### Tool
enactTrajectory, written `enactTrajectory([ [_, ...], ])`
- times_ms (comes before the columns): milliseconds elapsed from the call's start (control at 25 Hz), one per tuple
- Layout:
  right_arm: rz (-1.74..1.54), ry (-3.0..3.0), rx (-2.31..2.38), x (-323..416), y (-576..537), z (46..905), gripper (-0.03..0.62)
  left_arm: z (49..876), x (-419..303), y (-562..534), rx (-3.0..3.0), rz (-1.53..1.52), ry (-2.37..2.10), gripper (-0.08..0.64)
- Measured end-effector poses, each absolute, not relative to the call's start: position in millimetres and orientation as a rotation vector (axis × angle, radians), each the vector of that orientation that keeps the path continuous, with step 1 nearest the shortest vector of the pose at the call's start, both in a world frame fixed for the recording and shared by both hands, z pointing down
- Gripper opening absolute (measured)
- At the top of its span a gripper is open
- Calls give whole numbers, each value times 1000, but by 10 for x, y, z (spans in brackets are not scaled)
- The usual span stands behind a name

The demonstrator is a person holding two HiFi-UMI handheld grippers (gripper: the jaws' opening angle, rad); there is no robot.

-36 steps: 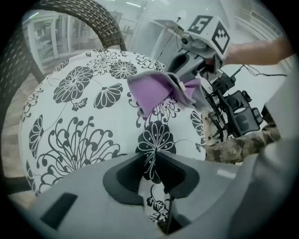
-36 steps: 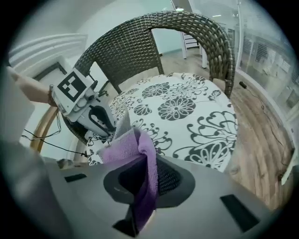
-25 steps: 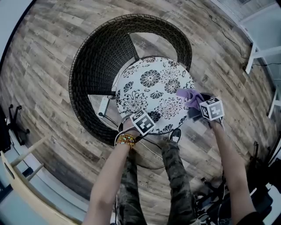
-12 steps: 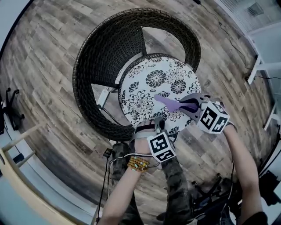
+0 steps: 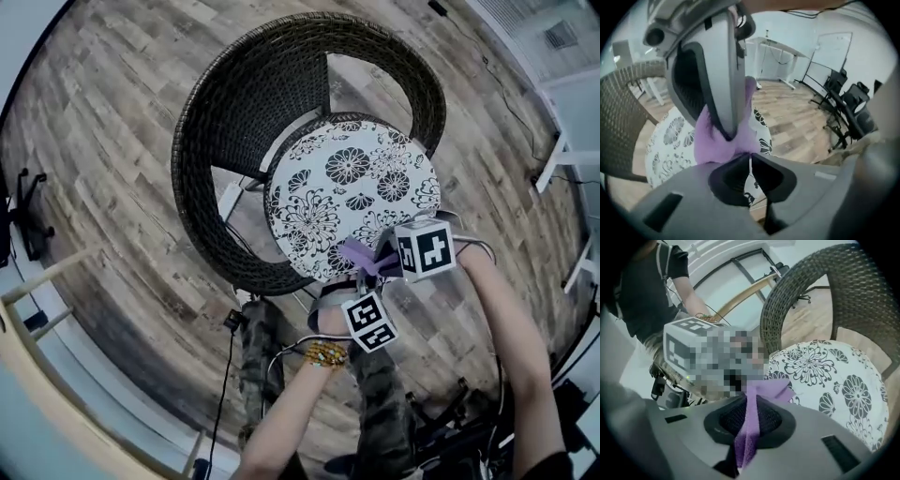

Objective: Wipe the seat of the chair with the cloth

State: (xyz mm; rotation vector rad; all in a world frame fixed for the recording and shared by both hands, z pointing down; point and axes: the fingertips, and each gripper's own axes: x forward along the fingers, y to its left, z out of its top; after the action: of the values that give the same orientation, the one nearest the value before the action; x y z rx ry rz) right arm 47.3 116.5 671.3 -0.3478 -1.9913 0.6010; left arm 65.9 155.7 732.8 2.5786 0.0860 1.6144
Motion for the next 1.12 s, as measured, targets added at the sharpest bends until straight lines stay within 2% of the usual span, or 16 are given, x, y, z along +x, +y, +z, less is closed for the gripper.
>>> enactTrajectory([
  [200,461,-1950,-443,116,870,7280,43,7791,540,1626,2382,1660,168,31],
  [520,342,-1995,-387,-688,419,7687,41,7812,568,1644,2365,1604,149,31],
  [920,486,-2049,-72,-843,-353,7880,43,7832,570,1618,2289,1500,130,28],
  [1120,409,-2058,459,-550,-1174,7758,43,7819,540,1604,2267,1401,142,28],
])
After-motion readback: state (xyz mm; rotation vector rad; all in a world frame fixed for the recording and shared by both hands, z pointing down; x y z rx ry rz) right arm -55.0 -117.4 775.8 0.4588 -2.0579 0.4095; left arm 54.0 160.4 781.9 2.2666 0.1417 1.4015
